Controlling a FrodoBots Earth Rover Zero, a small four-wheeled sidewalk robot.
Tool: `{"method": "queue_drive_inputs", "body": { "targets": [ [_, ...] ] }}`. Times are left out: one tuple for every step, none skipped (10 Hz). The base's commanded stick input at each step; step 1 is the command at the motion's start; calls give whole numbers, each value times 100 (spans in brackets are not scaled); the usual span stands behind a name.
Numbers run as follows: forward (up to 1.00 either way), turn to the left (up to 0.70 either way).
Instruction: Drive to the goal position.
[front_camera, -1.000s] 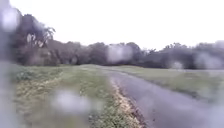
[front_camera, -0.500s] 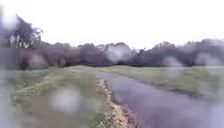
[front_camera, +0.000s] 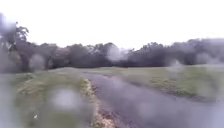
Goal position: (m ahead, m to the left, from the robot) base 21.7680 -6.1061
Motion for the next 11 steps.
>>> {"method": "queue_drive_inputs", "body": {
  "targets": [
    [85, 0],
    [85, 0],
    [85, 0],
    [85, 3],
    [85, 34],
    [85, 34],
    [85, 34],
    [85, 34],
    [85, 34],
    [85, 26],
    [85, 13]
  ]
}}
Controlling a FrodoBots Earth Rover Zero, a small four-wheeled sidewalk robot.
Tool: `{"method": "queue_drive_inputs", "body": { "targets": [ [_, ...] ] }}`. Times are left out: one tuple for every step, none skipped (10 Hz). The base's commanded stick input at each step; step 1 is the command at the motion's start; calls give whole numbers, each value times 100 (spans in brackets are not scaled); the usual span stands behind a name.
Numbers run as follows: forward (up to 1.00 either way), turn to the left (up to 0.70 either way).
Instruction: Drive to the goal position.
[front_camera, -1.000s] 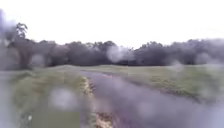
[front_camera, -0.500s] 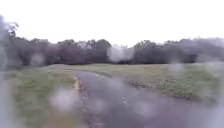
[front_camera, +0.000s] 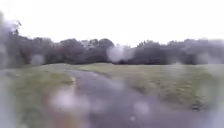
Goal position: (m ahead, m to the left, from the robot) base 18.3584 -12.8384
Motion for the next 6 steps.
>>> {"method": "queue_drive_inputs", "body": {
  "targets": [
    [85, 3],
    [85, 0],
    [85, 0],
    [85, 0],
    [85, 0],
    [85, 0]
  ]
}}
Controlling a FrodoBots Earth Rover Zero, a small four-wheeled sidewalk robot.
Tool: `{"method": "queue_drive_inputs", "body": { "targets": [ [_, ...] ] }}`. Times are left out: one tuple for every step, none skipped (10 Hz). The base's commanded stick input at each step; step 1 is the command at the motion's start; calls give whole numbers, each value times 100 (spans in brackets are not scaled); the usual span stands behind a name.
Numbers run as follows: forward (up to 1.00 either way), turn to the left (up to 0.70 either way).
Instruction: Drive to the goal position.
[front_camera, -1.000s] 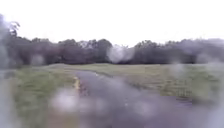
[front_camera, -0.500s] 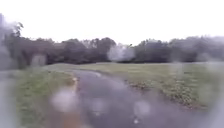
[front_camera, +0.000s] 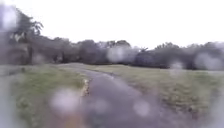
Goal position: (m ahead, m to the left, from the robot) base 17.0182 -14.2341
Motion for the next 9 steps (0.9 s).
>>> {"method": "queue_drive_inputs", "body": {
  "targets": [
    [85, 0],
    [85, 0],
    [85, 0],
    [85, 0],
    [85, 0],
    [85, 0],
    [85, -29],
    [85, -33],
    [85, -34]
  ]
}}
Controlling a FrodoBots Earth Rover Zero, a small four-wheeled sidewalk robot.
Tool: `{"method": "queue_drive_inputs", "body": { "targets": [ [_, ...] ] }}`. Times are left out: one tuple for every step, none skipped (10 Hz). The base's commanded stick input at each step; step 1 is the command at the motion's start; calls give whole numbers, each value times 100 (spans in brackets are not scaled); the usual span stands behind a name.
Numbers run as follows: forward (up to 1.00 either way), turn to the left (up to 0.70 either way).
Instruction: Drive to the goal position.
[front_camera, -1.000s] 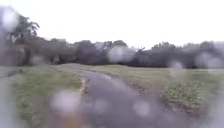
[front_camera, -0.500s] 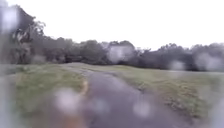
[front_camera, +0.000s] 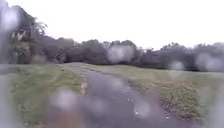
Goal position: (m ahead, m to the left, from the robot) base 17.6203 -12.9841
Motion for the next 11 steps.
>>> {"method": "queue_drive_inputs", "body": {
  "targets": [
    [85, -34],
    [85, -34],
    [85, -34],
    [85, -34],
    [85, -31],
    [85, -8],
    [85, -2],
    [85, -8],
    [85, -27],
    [85, -30],
    [85, -22]
  ]
}}
